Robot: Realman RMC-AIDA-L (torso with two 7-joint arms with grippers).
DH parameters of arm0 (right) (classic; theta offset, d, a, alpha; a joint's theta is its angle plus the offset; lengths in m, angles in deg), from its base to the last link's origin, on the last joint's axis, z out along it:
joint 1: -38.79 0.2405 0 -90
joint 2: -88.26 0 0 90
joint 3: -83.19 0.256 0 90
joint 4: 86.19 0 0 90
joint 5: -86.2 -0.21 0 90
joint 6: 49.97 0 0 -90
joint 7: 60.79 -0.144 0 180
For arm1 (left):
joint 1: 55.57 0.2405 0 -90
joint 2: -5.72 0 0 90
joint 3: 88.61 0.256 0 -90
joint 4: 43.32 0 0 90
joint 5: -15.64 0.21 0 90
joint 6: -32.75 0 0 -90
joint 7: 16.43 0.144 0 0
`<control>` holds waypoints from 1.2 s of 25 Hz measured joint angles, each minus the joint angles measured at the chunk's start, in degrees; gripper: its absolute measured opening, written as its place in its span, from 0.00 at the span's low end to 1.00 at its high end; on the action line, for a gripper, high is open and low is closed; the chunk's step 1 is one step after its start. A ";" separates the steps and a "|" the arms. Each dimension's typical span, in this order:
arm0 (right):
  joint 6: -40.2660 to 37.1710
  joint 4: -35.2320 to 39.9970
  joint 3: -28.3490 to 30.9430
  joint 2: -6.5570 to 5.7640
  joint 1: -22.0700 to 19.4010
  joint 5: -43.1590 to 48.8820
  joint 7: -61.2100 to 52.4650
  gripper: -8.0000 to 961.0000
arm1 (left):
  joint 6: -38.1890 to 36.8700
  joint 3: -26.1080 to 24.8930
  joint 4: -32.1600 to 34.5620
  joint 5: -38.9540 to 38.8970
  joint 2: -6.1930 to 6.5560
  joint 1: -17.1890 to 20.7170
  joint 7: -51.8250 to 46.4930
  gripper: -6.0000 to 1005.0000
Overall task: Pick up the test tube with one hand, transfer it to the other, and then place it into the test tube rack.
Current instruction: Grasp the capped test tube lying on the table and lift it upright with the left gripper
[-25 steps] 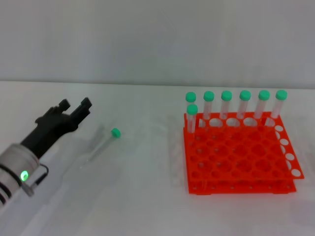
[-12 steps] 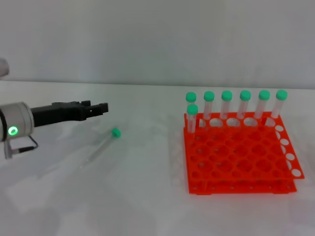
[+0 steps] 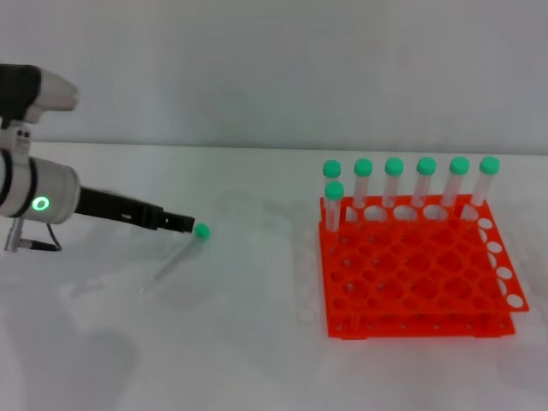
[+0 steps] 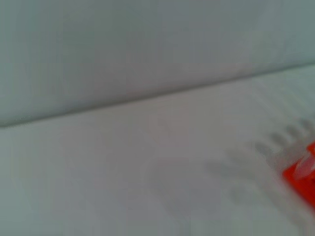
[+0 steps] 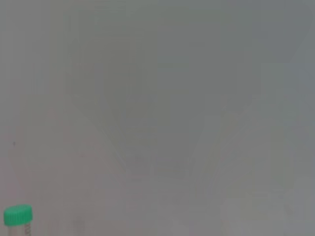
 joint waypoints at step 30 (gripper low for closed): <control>0.00 0.14 -0.16 0.00 -0.17 -0.03 0.00 0.91 | 8.64 -0.01 0.64 17.97 -4.34 -4.49 -9.00 0.48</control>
